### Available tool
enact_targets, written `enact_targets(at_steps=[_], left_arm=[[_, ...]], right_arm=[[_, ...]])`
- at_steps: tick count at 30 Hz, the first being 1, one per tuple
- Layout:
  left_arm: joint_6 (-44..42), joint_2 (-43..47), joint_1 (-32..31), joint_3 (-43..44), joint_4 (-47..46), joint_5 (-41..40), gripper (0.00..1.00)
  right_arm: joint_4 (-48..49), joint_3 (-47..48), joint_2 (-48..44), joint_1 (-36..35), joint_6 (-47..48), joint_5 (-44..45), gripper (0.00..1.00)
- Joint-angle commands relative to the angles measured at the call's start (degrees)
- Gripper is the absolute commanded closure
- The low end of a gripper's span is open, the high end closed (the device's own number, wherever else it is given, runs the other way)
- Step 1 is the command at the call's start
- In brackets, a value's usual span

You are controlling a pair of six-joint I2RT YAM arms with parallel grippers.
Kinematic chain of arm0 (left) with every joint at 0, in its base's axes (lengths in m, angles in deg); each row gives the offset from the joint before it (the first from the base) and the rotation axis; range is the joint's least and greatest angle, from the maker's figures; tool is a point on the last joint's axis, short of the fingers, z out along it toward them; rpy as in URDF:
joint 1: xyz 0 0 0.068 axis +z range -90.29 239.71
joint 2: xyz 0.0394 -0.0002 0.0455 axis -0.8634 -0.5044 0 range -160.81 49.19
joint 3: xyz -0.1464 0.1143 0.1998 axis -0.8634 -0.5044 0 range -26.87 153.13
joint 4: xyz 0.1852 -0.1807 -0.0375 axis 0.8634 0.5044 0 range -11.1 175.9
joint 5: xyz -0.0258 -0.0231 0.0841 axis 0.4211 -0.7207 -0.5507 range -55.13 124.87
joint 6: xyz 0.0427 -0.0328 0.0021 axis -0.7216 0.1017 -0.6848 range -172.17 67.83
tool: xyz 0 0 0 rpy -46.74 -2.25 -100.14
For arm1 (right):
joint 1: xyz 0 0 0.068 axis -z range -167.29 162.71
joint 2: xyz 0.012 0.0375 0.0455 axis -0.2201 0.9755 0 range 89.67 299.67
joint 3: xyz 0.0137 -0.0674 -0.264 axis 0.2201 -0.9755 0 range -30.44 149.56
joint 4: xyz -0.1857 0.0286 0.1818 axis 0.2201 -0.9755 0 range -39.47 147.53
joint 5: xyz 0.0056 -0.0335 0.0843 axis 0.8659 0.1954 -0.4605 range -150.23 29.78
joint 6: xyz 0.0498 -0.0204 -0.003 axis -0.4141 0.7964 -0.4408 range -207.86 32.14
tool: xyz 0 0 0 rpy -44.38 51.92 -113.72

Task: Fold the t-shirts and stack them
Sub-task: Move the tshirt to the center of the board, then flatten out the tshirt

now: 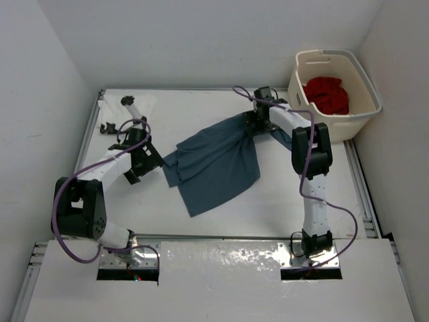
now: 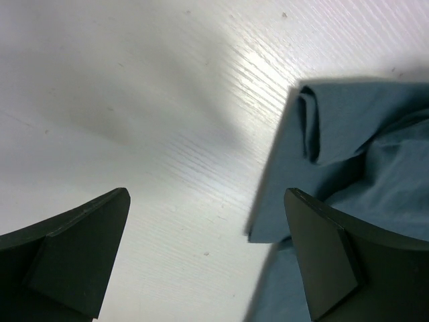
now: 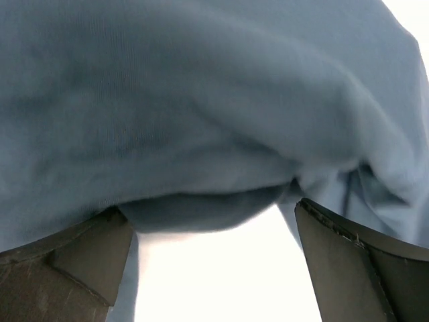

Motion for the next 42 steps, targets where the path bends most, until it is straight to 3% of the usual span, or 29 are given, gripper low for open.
enact_targets(at_steps=[1,5,10,13,18,21,27,39,41,42], left_arm=[[-1.21,0.1,0.42,-0.41,-0.98,2.94,0.0],[-1.3,0.53,0.51,-1.64,-2.21,5.13,0.0],[-0.34,2.99,0.51,-5.07,-4.32,6.11,0.0],[0.1,6.41,0.86,-7.09,-4.76,5.32,0.0],[0.89,9.24,1.12,-10.16,-5.63,4.27,0.0],[1.86,10.29,1.21,-11.31,-6.78,4.0,0.0],[2.83,10.91,1.39,-11.75,-8.71,4.0,0.0],[3.27,10.82,1.56,-12.28,-10.47,3.12,0.0],[3.45,10.82,1.56,-12.45,-10.65,2.95,0.0],[3.36,10.82,1.65,-12.54,-10.82,2.95,0.0]], right_arm=[[-3.76,8.76,-0.12,-0.68,4.25,-0.82,0.01],[-4.57,2.83,-9.93,-5.24,4.34,-0.75,0.01],[1.22,-18.85,-26.3,-19.09,2.93,2.49,0.01],[2.29,-24.33,-30.71,-27.54,-0.57,-2.14,0.01],[7.73,-28.39,-29.24,-41.7,-3.74,-3.3,0.01],[8.54,-27.35,-25.64,-44.62,-4.36,-2.79,0.01],[8.18,-24.45,-20.35,-47.78,-2.08,-2.25,0.07],[12.93,-26.29,-18.86,-52.45,1.0,-5.14,0.07],[12.92,-26.28,-17.54,-52.45,0.73,-4.71,0.1],[13.02,-26.55,-17.27,-52.45,0.47,-4.53,0.18]])
